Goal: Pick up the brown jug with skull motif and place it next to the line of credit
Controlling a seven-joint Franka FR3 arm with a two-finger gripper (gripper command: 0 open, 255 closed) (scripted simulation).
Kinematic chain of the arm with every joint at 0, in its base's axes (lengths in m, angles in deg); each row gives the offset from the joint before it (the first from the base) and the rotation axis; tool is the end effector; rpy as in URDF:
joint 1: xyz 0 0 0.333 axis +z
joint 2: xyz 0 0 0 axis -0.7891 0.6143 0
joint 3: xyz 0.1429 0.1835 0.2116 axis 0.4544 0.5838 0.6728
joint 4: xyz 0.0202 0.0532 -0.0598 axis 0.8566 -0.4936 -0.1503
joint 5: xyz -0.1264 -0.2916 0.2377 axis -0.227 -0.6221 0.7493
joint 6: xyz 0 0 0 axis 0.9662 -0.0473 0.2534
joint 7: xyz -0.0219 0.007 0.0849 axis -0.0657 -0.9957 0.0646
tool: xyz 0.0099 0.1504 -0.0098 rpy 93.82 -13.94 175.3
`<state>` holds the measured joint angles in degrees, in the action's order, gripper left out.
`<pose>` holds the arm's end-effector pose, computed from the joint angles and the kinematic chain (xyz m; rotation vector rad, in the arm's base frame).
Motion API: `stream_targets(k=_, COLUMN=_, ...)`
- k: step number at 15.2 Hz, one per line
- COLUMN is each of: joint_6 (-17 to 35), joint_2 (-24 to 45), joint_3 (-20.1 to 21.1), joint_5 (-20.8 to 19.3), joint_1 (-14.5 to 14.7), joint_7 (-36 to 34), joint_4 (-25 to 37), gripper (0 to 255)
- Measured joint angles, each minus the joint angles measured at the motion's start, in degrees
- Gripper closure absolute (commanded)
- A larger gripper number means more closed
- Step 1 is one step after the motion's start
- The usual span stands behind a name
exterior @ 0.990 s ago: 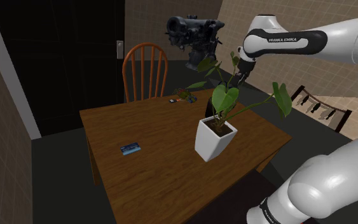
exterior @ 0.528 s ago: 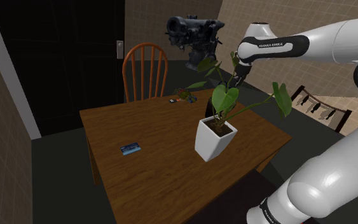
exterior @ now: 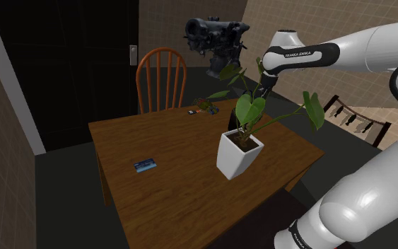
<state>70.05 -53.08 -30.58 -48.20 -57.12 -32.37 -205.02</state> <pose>0.4903 -0.2424 0.4422 2.9395 0.2653 0.0026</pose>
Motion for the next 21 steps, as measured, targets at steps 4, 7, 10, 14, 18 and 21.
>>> stream_targets(k=4, joint_6=0.0, joint_2=0.0, joint_3=0.0, joint_5=0.0, joint_1=0.0, joint_7=0.0, joint_4=0.0, gripper=255)
stream_targets(k=7, joint_6=0.0, joint_2=0.0, joint_3=0.0, joint_5=0.0, joint_1=0.0, joint_7=0.0, joint_4=0.0, gripper=255)
stream_targets(k=10, joint_6=0.0, joint_2=0.0, joint_3=0.0, joint_5=0.0, joint_1=0.0, joint_7=0.0, joint_4=0.0, gripper=255)
stream_targets(k=14, joint_6=-0.3, joint_2=-0.1, joint_3=0.0, joint_5=0.0, joint_1=0.0, joint_7=0.0, joint_4=0.1, gripper=255)
stream_targets(k=18, joint_6=-3.1, joint_2=-0.5, joint_3=0.1, joint_5=0.1, joint_1=0.1, joint_7=0.5, joint_4=2.5, gripper=255)
stream_targets(k=21, joint_6=-5.3, joint_2=-0.8, joint_3=0.2, joint_5=0.2, joint_1=0.1, joint_7=0.8, joint_4=4.2, gripper=255)
